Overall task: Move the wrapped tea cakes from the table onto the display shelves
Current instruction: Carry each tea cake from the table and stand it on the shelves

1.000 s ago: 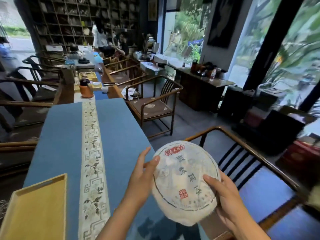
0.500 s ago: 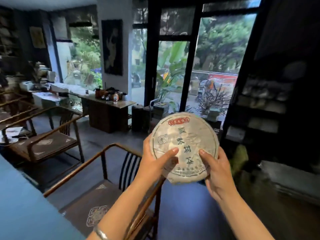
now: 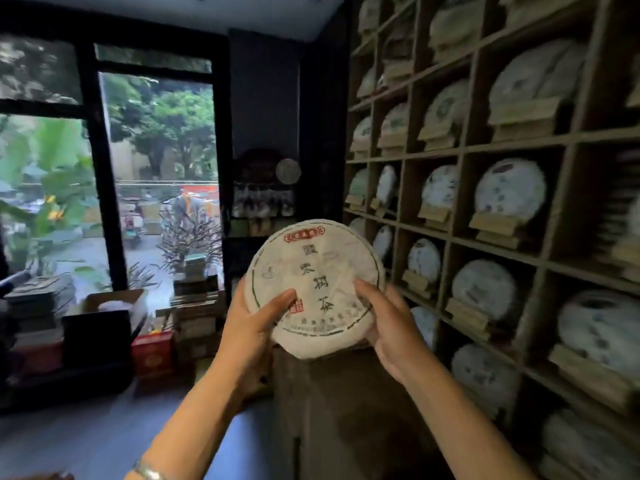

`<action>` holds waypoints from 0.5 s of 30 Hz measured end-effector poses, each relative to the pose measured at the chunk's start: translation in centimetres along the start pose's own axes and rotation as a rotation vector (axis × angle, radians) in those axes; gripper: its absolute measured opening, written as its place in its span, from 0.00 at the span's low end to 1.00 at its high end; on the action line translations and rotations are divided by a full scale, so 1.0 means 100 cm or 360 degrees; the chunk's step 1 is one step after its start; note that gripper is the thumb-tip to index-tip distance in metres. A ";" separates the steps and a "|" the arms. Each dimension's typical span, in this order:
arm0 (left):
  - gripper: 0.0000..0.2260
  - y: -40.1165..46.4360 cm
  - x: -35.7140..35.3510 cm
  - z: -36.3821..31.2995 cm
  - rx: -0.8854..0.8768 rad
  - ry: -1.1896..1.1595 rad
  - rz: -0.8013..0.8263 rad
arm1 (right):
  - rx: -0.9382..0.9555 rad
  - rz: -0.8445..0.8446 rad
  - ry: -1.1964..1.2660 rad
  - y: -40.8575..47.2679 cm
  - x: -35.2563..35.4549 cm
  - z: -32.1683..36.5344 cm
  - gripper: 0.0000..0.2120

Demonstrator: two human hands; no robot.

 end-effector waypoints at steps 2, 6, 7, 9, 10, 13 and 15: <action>0.28 0.016 -0.032 0.010 0.0018 -0.0080 0.0081 | -0.0062 -0.0118 -0.0190 0.002 0.033 0.023 0.14; 0.30 0.043 -0.095 0.020 -0.0025 -0.0177 0.0280 | -0.0024 -0.0590 -0.0816 -0.015 0.103 0.093 0.12; 0.30 0.047 -0.111 0.022 -0.0037 -0.0200 0.0331 | 0.0101 -0.0707 -0.0903 -0.024 0.113 0.115 0.12; 0.31 0.052 -0.140 0.026 -0.0043 -0.0236 0.0443 | 0.0342 -0.0818 -0.0982 -0.041 0.123 0.146 0.07; 0.32 0.053 -0.155 0.029 -0.0035 -0.0266 0.0503 | 0.0418 -0.0833 -0.1008 -0.048 0.126 0.153 0.14; 0.33 0.046 -0.196 0.037 0.0000 -0.0333 0.0711 | 0.0437 -0.0846 -0.0994 -0.063 0.129 0.155 0.27; 0.32 0.040 -0.222 0.041 0.0028 -0.0389 0.0866 | 0.0469 -0.0962 -0.0954 -0.081 0.137 0.156 0.33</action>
Point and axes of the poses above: each hand's wrist, its own y-axis towards the middle knuckle, its own x-axis out of the back of the hand, z = x × y, the point moved 10 cm from there along y, towards the middle knuckle, and after that the axes turned 3 degrees about z, right-handed, at the moved point
